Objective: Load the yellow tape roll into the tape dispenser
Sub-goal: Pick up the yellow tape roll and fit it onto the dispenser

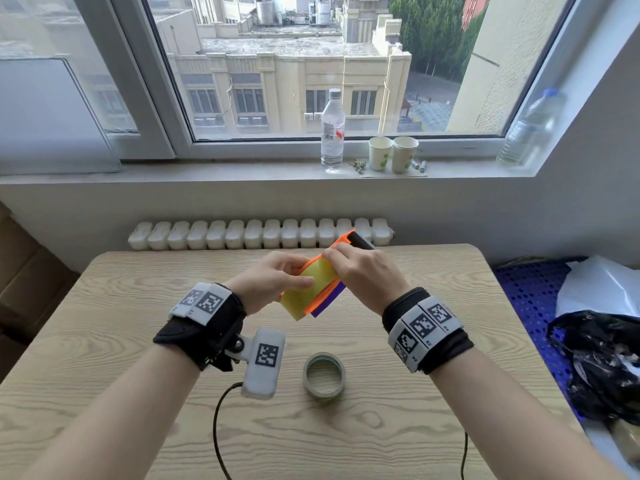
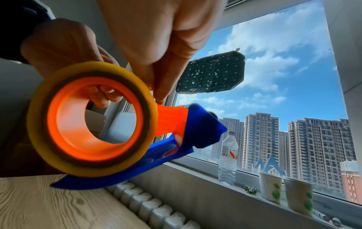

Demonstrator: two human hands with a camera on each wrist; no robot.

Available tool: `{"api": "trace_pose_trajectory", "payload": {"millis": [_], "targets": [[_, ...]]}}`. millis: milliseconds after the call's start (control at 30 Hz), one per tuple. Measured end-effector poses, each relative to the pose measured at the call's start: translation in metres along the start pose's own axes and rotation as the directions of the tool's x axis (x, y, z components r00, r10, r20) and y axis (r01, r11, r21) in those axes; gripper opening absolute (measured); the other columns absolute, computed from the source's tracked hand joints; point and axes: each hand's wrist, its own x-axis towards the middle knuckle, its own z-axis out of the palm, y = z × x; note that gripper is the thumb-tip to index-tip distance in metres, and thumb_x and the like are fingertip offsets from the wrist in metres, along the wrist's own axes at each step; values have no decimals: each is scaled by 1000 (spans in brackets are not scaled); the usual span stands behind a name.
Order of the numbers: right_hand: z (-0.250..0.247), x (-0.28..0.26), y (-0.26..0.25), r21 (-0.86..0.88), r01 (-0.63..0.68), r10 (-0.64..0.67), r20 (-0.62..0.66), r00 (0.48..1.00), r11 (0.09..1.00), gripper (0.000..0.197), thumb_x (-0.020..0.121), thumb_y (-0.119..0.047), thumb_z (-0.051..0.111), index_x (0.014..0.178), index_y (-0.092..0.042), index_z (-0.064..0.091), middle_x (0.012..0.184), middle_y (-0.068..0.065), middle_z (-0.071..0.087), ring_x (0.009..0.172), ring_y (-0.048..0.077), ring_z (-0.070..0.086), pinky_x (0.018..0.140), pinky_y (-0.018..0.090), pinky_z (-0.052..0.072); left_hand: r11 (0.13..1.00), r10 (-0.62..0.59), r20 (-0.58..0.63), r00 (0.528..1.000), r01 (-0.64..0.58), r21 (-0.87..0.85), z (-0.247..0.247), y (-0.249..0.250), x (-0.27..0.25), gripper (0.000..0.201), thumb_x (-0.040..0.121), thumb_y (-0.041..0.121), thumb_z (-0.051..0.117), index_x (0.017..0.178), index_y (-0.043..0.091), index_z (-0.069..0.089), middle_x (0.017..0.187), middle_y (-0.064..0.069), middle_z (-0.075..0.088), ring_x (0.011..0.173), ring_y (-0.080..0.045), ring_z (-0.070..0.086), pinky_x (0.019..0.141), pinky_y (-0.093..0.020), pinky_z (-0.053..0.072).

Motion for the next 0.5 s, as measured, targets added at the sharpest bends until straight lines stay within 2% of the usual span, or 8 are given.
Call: {"api": "trace_pose_trajectory", "payload": {"millis": [100,200,267,367,433,500], "targets": [[0,-3,0,-27,-2,0,-58,998,1000,16,69,3,61,82,-5,67,71,5,68,54,22,64,39,26,48,1000,-4,16,1000,4,-10,-1,-1,2,43,78,15,60,119,5,59,113,-22,62,98,-28,60,84,-46,49],[-1,-4,1,-73,-34,27,-103,994,997,16,68,2,72,78,-9,66,69,2,66,53,19,62,42,25,43,999,2,30,1000,-1,-42,-2,-2,3,33,79,12,60,112,12,63,106,-13,65,94,-23,62,81,-38,51],[0,-4,4,-104,-52,39,-125,991,993,12,72,0,70,75,-11,65,68,2,63,56,20,60,50,26,44,998,-3,23,1000,4,-69,-4,-3,4,34,75,14,61,109,16,64,102,-10,66,93,-22,62,84,-41,48],[-1,-3,7,-129,-28,13,-114,993,991,8,78,-4,65,77,-12,64,72,2,64,66,22,61,67,29,41,995,-18,15,1000,20,-95,-5,-4,6,41,71,10,58,111,10,64,101,-14,63,92,-24,58,82,-41,44],[-1,-2,8,-109,-10,0,-91,996,994,6,77,-5,65,77,-11,64,72,2,64,66,22,61,70,29,36,995,-30,-14,999,29,-98,-4,-4,8,45,70,13,59,113,3,63,99,-16,62,89,-24,57,76,-37,44],[0,-2,8,-100,7,-12,-49,999,995,6,77,-7,66,74,-12,63,70,1,62,63,22,60,69,29,33,999,-19,-51,999,17,-47,0,-5,10,41,75,24,66,110,3,65,94,-14,65,85,-23,59,73,-35,45]]}}
